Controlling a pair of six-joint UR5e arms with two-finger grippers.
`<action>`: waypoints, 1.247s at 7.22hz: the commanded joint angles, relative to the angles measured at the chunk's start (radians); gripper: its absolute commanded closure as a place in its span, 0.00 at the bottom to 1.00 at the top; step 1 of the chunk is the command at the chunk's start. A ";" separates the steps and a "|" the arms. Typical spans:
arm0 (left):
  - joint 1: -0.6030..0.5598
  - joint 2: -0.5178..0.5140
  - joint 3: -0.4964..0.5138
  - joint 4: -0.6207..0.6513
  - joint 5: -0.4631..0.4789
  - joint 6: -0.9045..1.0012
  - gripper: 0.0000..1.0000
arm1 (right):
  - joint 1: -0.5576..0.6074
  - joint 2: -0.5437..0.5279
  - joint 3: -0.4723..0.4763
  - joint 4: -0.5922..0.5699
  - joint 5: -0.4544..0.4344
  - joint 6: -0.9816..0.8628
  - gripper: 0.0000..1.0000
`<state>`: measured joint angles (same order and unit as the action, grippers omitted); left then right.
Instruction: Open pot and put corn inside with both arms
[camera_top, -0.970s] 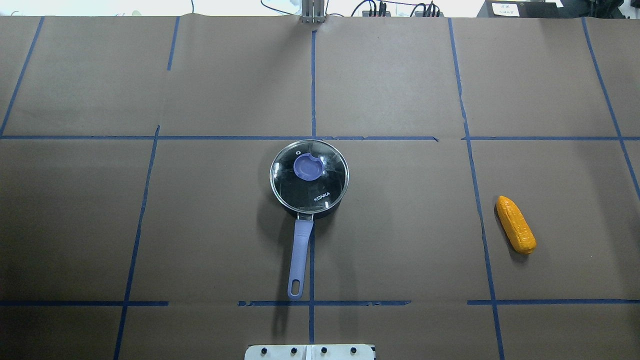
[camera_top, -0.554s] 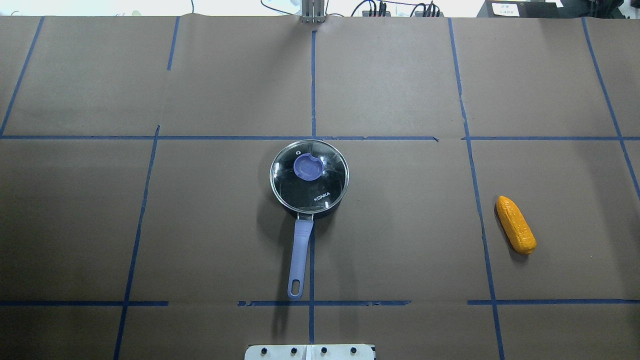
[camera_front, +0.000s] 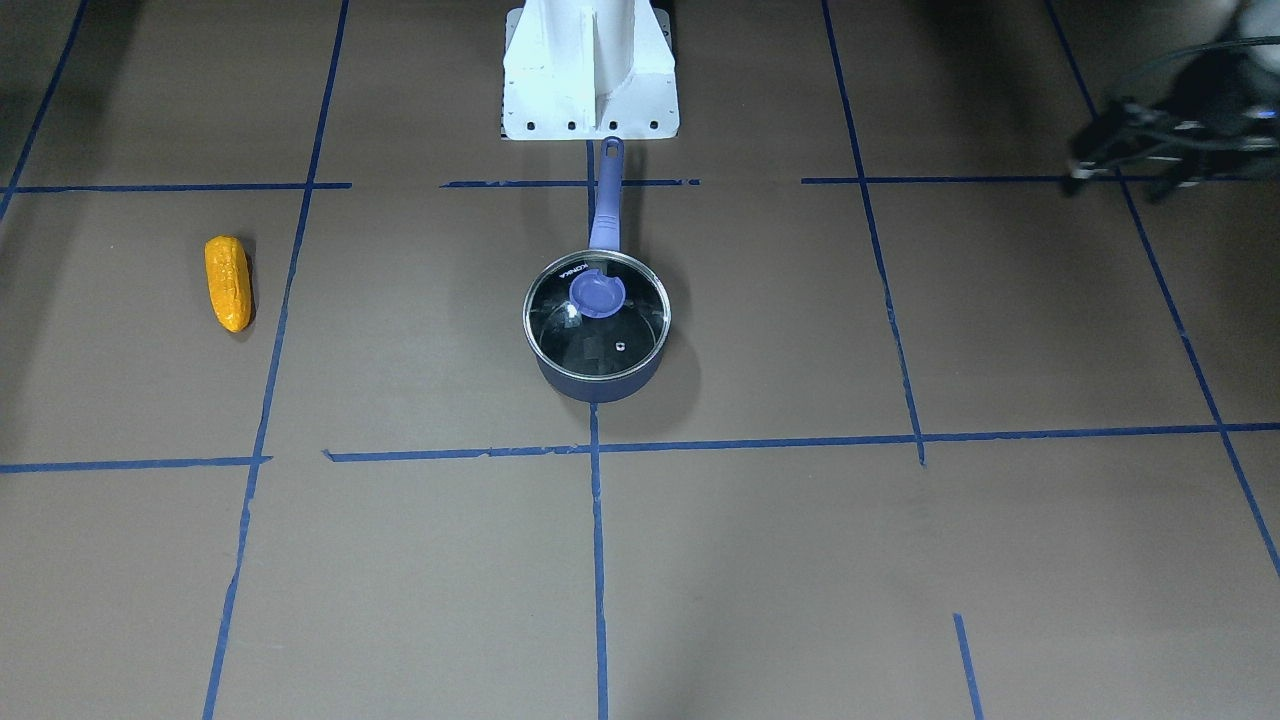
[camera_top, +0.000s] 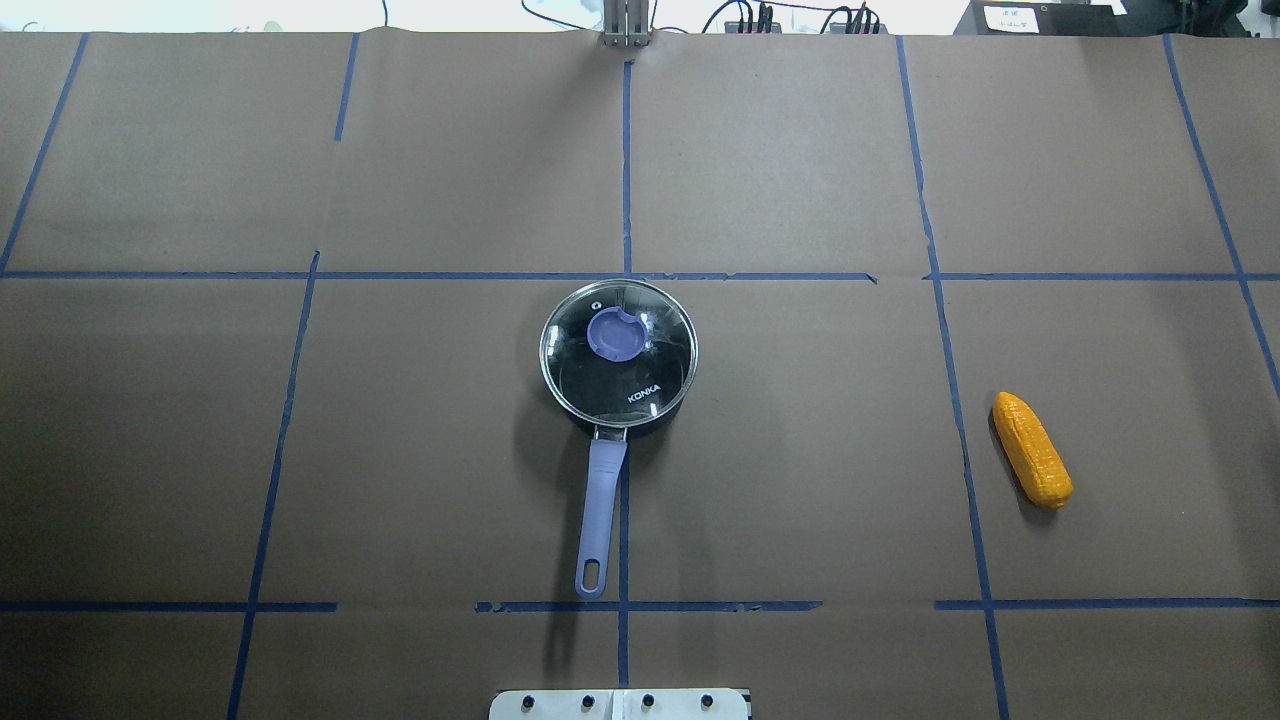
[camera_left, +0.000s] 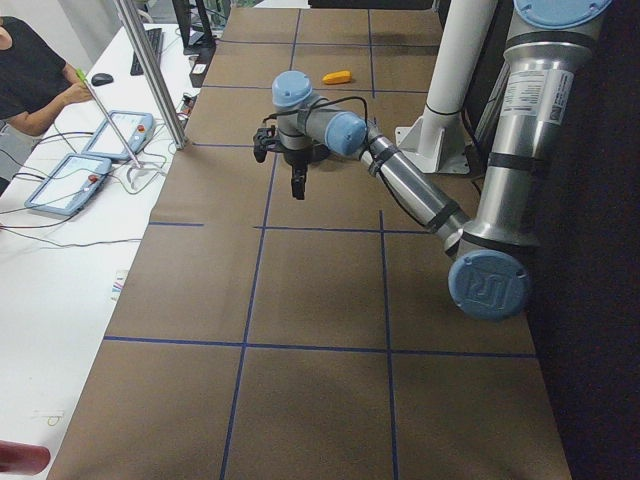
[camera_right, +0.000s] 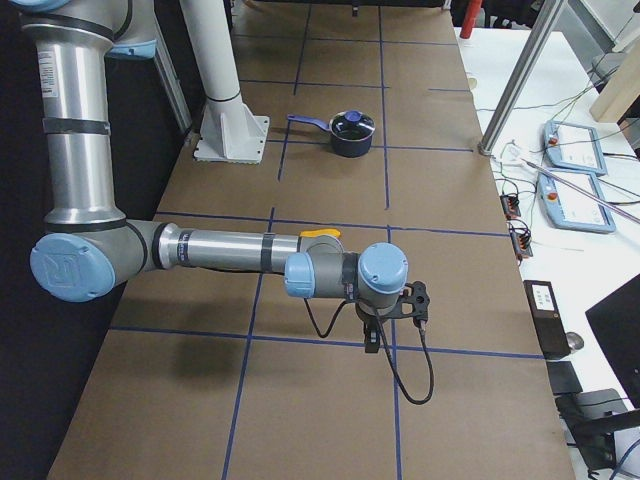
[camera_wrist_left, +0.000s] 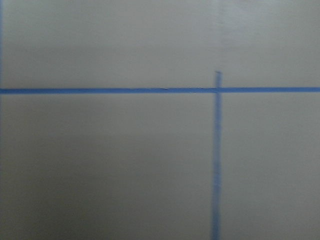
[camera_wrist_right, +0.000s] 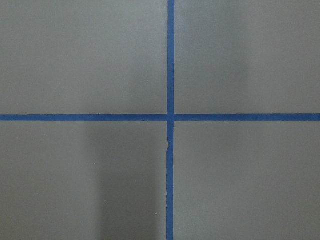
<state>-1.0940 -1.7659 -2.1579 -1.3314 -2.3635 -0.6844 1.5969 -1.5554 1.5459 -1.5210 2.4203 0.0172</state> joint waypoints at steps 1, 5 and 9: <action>0.240 -0.222 0.000 0.120 0.138 -0.211 0.00 | 0.000 0.001 -0.001 -0.001 0.000 0.003 0.00; 0.373 -0.582 0.257 0.193 0.234 -0.361 0.00 | 0.000 0.003 0.002 0.001 -0.001 0.004 0.00; 0.471 -0.705 0.510 -0.043 0.348 -0.451 0.00 | -0.011 0.008 0.002 -0.001 -0.006 0.004 0.00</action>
<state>-0.6402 -2.4386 -1.7208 -1.3145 -2.0354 -1.1253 1.5875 -1.5474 1.5481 -1.5215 2.4153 0.0213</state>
